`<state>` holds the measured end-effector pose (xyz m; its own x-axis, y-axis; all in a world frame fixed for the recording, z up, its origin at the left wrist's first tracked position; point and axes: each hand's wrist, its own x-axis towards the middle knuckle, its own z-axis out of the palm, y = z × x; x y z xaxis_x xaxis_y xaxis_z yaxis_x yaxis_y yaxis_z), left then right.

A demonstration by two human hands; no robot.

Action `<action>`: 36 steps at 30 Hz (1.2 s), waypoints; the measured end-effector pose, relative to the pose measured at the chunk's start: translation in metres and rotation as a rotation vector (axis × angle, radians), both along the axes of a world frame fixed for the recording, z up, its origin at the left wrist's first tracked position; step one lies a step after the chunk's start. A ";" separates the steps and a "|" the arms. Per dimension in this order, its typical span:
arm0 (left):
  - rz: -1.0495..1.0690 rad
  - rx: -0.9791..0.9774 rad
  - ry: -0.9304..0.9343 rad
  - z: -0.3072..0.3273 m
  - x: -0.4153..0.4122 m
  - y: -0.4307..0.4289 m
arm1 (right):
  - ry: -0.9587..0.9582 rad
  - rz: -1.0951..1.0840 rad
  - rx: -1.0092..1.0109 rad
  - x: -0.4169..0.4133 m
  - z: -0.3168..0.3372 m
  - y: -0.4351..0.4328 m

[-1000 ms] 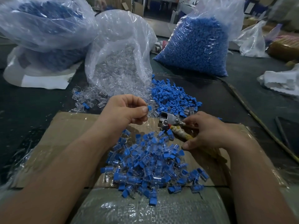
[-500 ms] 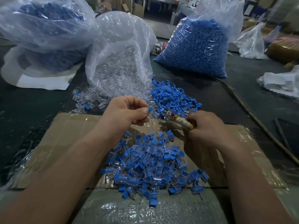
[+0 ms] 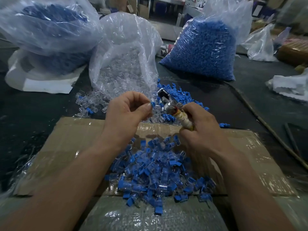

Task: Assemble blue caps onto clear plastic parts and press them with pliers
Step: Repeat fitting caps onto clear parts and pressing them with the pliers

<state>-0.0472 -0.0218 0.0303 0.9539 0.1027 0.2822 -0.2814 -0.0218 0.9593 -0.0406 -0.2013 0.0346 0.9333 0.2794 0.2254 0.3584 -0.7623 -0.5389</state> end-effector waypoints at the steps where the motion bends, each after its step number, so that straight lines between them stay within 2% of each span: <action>1: 0.001 0.004 -0.009 0.000 0.000 0.000 | 0.009 0.013 -0.014 0.000 0.000 0.001; 15: 0.000 0.023 -0.040 0.002 -0.003 -0.003 | 0.035 0.086 -0.077 -0.001 0.000 0.003; 24: 0.027 0.060 -0.045 0.001 -0.004 -0.005 | -0.009 0.071 -0.018 0.000 0.003 0.004; 36: 0.067 0.099 -0.019 0.003 -0.006 -0.004 | -0.061 0.043 -0.047 -0.001 -0.002 0.006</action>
<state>-0.0528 -0.0257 0.0330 0.9403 0.1366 0.3119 -0.2941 -0.1354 0.9461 -0.0412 -0.1952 0.0321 0.9052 0.3306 0.2671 0.4223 -0.7696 -0.4789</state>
